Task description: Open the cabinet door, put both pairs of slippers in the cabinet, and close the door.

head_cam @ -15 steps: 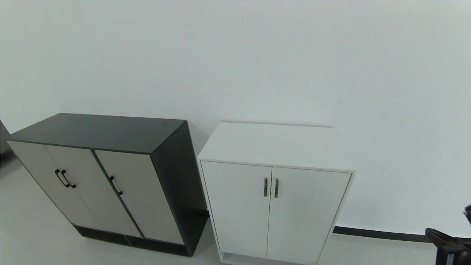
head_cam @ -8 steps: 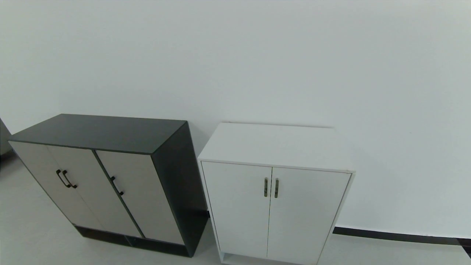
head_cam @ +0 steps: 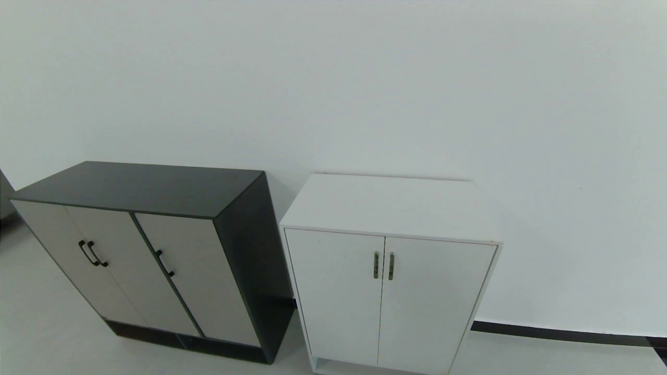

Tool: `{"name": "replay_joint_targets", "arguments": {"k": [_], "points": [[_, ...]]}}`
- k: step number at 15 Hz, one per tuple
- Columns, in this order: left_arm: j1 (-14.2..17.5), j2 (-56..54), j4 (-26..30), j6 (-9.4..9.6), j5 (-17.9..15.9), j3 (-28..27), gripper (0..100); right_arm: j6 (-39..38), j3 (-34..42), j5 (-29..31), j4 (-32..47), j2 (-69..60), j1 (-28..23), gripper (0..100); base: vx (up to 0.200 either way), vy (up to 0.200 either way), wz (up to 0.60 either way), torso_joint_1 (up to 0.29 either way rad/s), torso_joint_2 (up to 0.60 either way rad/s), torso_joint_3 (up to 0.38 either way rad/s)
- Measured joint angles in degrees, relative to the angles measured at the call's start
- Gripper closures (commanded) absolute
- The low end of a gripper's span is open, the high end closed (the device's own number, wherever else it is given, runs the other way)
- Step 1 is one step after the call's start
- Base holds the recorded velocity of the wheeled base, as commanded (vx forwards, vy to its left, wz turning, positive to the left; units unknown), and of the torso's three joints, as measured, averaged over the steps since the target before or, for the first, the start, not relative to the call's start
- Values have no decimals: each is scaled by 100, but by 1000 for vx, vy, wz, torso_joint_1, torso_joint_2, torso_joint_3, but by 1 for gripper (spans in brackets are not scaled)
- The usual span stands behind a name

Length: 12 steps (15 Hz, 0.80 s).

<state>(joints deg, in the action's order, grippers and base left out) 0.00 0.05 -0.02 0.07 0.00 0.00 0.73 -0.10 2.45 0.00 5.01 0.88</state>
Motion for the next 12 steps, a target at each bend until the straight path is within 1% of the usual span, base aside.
{"name": "replay_joint_targets", "arguments": {"k": [4,12], "points": [[0,2,0,2,0,0,100,-57,-4,33,2,-422,-104,100,0,0,0,0,0,0],[0,0,2,2,0,0,100,-116,5,89,-2,-519,-112,100,0,0,0,0,0,0]]}}
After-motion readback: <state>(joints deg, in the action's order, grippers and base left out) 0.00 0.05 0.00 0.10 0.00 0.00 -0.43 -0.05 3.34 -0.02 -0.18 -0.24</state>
